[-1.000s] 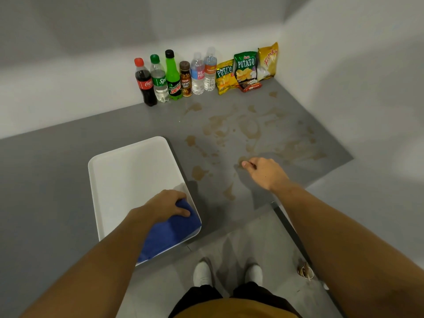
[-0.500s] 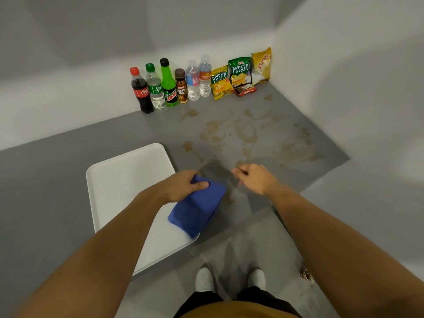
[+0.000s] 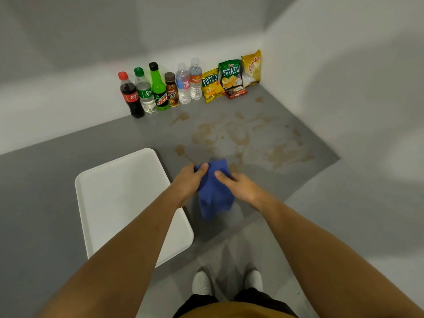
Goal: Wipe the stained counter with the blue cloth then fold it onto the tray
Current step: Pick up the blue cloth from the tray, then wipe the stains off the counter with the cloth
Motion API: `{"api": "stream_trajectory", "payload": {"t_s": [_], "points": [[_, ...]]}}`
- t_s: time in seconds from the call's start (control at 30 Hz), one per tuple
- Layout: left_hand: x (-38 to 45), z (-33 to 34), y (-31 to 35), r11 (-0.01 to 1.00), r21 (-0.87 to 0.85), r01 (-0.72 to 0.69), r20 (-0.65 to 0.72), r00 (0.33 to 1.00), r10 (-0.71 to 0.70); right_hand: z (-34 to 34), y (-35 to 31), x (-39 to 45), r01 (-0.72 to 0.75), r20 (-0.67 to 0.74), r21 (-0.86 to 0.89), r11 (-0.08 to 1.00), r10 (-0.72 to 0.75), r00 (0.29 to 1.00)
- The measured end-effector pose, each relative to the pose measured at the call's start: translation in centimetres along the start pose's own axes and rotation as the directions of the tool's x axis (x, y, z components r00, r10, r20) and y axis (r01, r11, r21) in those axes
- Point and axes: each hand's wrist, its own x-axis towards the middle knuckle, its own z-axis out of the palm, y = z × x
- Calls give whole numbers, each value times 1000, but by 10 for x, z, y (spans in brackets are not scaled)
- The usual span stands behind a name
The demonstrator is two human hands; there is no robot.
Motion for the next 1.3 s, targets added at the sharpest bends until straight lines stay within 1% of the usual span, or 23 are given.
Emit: {"api": "stream_trajectory", "payload": {"t_s": [0.07, 0.13, 0.2, 0.33, 0.47, 0.6, 0.67, 0.73, 0.83, 0.93, 1.0, 1.07, 1.13, 1.2, 1.27, 1.3], "points": [[3, -1, -3, 1000, -25, 8, -22, 1000, -8, 4, 2, 3, 27, -34, -18, 999, -28, 999], [5, -3, -7, 1000, 10, -2, -48, 999, 2, 9, 3, 4, 68, -80, -10, 998, -68, 994], [8, -7, -10, 995, 97, -21, -75, 997, 28, 14, 3, 6, 87, -107, 0, 996, -86, 990], [14, -17, -20, 957, 284, -50, -110, 990, 84, 28, 6, 16, 66, -144, -53, 996, -73, 987], [21, -22, -32, 901, 434, -29, -114, 990, 87, 46, 18, 31, 26, -145, -187, 982, -53, 988], [33, -21, -40, 858, 514, -5, -128, 988, 83, 54, 28, 47, -16, -121, -342, 940, -27, 992], [38, -19, -42, 839, 543, 12, -137, 988, 75, 55, 30, 52, -3, -116, -410, 912, -49, 992], [43, -16, -44, 816, 578, 18, -137, 988, 75, 55, 31, 53, 28, -120, -495, 868, -101, 988], [48, -15, -44, 794, 608, 8, -148, 983, 103, 55, 31, 52, 58, -136, -664, 745, -197, 971], [52, -18, -44, 792, 611, 4, -206, 967, 153, 54, 31, 48, 92, -130, -757, 647, -288, 949], [55, -22, -43, 794, 608, 11, -240, 956, 171, 56, 34, 48, 127, -100, -827, 548, -365, 926], [56, -27, -42, 802, 597, 16, -267, 947, 180, 58, 38, 50, 163, -38, -869, 467, -393, 919], [58, -32, -42, 819, 573, 9, -297, 934, 197, 63, 43, 54, 237, 66, -868, 436, -372, 926], [59, -35, -40, 834, 552, -1, -328, 919, 218, 69, 51, 59, 328, 173, -845, 422, -365, 915], [60, -37, -39, 847, 532, -10, -358, 904, 236, 76, 60, 60, 382, 230, -825, 415, -371, 900], [60, -38, -39, 854, 521, -11, -371, 898, 238, 79, 64, 60, 388, 233, -824, 413, -377, 897]]}}
